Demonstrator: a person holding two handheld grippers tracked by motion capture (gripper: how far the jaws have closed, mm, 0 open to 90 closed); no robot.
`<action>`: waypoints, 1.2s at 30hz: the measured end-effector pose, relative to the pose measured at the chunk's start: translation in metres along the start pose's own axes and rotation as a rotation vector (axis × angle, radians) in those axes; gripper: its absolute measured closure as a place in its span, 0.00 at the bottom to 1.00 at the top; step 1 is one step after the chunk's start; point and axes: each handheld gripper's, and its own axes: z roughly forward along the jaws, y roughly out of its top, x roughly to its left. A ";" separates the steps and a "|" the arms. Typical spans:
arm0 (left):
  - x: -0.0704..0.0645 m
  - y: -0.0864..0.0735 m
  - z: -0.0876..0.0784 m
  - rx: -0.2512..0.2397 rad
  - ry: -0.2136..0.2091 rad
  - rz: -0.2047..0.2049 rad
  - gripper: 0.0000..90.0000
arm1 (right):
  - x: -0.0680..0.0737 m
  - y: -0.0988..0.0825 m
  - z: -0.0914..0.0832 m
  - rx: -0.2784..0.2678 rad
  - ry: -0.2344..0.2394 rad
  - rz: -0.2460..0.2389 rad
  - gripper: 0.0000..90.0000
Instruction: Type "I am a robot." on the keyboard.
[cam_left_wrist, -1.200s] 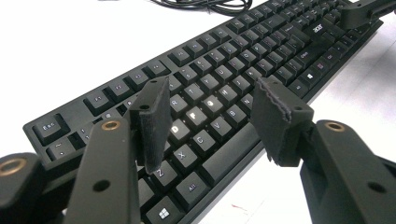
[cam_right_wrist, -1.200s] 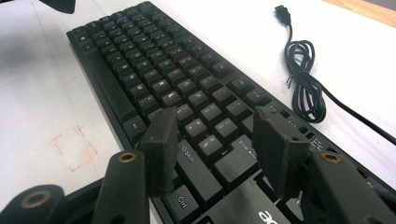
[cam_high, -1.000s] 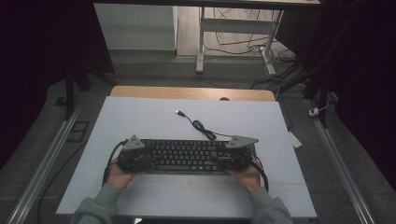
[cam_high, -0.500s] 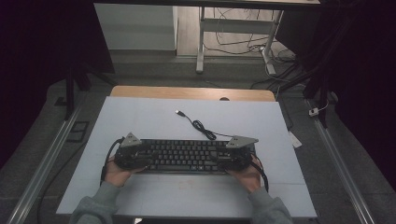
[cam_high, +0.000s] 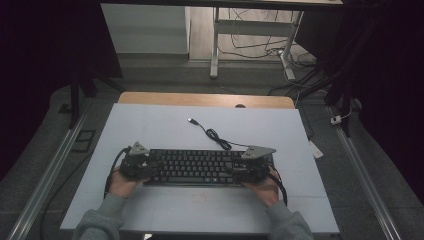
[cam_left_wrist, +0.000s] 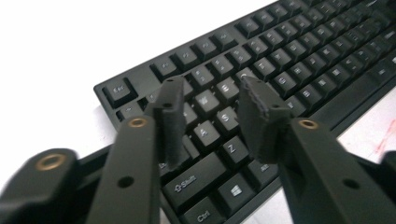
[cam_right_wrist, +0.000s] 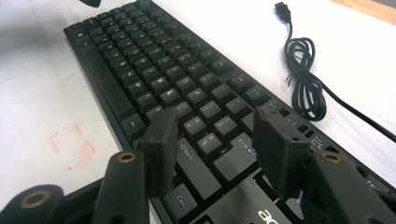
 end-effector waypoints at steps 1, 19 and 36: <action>0.001 0.000 0.001 0.004 0.002 0.000 0.71 | 0.000 0.000 0.000 0.000 0.000 0.001 0.56; -0.001 -0.002 0.012 0.075 -0.009 0.035 0.98 | 0.000 0.000 0.001 0.003 -0.004 -0.004 0.56; -0.004 -0.002 0.020 0.099 0.016 0.055 0.98 | 0.000 -0.001 0.002 0.006 -0.008 -0.005 0.56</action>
